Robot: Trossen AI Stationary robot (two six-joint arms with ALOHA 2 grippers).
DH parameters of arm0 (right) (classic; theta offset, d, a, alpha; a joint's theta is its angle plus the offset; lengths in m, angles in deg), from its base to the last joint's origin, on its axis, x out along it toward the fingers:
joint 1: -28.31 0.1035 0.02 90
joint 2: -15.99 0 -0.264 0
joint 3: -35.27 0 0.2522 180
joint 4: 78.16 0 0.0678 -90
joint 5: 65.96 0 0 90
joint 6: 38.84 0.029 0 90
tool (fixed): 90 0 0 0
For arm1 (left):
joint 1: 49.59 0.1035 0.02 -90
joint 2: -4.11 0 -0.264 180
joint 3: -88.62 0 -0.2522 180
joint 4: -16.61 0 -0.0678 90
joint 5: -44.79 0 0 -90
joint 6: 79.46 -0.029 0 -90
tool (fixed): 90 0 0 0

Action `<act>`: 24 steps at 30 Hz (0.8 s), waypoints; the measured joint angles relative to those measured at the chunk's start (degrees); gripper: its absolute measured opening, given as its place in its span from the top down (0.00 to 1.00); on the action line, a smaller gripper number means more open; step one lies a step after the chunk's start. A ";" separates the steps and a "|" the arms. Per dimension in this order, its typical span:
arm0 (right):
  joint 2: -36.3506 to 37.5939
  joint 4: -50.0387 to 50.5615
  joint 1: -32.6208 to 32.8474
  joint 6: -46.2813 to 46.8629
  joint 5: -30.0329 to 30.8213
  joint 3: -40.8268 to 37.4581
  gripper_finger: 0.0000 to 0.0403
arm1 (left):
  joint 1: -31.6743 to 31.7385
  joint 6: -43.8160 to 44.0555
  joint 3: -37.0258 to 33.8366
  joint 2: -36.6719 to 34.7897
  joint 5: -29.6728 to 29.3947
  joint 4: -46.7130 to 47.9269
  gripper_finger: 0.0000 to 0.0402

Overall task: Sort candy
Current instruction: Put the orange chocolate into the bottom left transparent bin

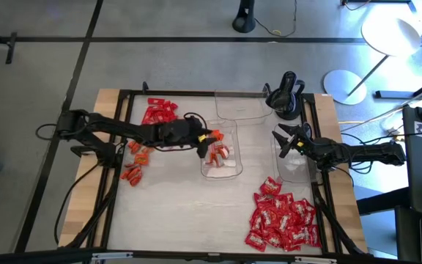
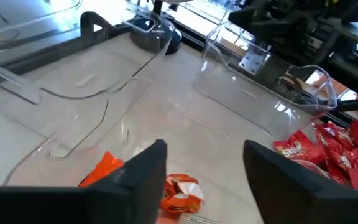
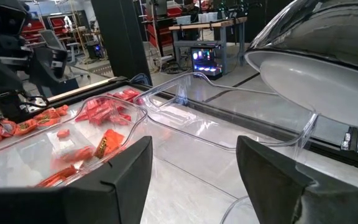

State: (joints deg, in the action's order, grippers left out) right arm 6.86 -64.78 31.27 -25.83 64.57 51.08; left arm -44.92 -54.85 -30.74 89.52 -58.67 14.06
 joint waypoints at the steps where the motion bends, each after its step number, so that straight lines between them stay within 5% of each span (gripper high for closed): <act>1: 0.00 0.02 0.00 -0.02 0.00 0.00 0.43 | 0.00 -0.36 0.00 -0.41 0.15 0.44 0.44; 7: 0.00 0.02 0.02 0.00 -0.01 0.00 0.43 | -0.06 1.20 0.00 -5.59 2.31 13.27 0.38; 16: -0.01 0.04 0.00 0.00 0.01 0.00 0.43 | -1.70 18.62 0.07 -17.69 3.10 53.82 0.38; 20: -0.02 0.05 0.00 0.00 0.44 0.00 0.43 | -1.21 24.62 -0.17 -17.70 1.75 69.89 0.38; 24: -0.02 0.04 0.00 0.03 0.75 0.00 0.43 | 0.61 26.97 -2.36 -16.05 1.49 75.61 0.38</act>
State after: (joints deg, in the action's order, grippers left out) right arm 6.84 -64.74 31.27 -25.79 65.32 51.08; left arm -44.31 -27.87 -33.11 73.47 -57.18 89.67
